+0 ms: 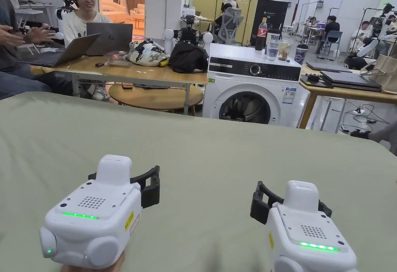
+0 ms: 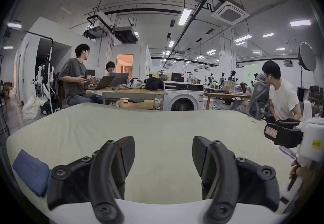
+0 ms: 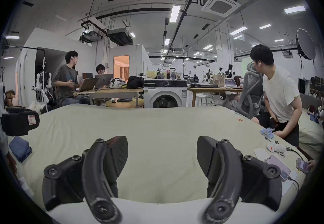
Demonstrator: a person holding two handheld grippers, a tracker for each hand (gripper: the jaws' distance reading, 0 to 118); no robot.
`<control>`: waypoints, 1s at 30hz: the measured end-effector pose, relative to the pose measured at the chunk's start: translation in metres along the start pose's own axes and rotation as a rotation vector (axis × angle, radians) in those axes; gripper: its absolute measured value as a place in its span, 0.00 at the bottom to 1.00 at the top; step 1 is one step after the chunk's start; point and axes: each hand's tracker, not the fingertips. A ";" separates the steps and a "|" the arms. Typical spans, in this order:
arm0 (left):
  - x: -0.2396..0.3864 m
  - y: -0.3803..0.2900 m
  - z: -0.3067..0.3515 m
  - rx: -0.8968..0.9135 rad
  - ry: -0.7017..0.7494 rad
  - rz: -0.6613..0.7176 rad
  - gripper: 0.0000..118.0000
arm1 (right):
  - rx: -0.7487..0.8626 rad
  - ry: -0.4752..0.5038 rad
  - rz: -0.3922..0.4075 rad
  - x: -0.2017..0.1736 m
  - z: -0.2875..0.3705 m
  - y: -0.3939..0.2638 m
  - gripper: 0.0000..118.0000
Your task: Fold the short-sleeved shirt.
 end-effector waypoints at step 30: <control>-0.015 -0.002 -0.001 0.043 0.075 -0.021 0.57 | -0.076 0.029 -0.176 -0.002 -0.013 0.009 0.70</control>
